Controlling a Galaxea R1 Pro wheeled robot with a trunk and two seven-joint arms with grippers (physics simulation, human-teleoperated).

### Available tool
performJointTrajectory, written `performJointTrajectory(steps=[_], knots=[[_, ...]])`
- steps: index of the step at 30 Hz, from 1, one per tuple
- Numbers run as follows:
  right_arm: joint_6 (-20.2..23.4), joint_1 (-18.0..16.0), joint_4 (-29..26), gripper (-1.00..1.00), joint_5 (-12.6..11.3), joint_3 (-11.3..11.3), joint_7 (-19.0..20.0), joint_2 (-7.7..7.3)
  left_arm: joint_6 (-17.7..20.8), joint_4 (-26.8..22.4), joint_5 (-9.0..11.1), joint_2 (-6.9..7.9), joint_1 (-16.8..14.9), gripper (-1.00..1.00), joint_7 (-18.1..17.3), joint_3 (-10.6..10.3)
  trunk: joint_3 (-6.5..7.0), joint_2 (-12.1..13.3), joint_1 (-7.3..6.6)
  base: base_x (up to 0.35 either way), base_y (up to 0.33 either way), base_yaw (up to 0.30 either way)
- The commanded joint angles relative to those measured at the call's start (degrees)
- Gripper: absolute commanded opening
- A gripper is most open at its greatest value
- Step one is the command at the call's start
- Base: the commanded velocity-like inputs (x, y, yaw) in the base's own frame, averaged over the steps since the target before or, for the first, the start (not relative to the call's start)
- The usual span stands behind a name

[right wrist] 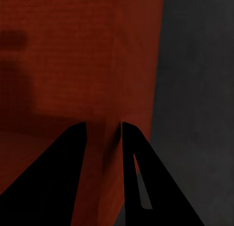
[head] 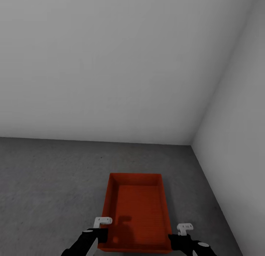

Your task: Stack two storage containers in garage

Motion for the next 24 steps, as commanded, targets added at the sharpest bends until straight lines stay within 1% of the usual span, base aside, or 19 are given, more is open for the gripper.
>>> performJointTrajectory(steps=[1, 6, 11, 24], knots=[[0.4, 0.0, 0.0, -1.0, -0.2, 0.5, 0.0, 1.75, -3.7, -0.5, 0.0, -0.25, 0.0, -1.0, 0.6, 0.1, -0.05, 0.0, -0.01, 0.0, 0.0, 0.0], [0.4, 0.0, 0.0, -1.0, -0.2, 0.5, 0.0, 1.75, -3.7, -0.5, 0.0, -0.24, 0.0, -1.0, 0.6, 0.1, -0.05, 0.0, -0.01, 0.0, 0.0, 0.0], [0.4, 0.0, 0.0, -1.0, -0.2, 0.5, 0.0, 1.75, -3.7, -0.5, 0.0, -0.24, 0.0, -1.0, 0.6, 0.1, -0.95, -2.0, 1.09, 0.0, 0.0, 0.0], [0.4, 0.0, 0.1, -1.0, -0.2, 0.5, 0.0, 1.75, -3.7, -0.5, 0.0, -0.23, 0.0, -1.0, 0.6, 0.1, -0.95, -2.0, 1.09, 0.0, 0.0, 0.0]])
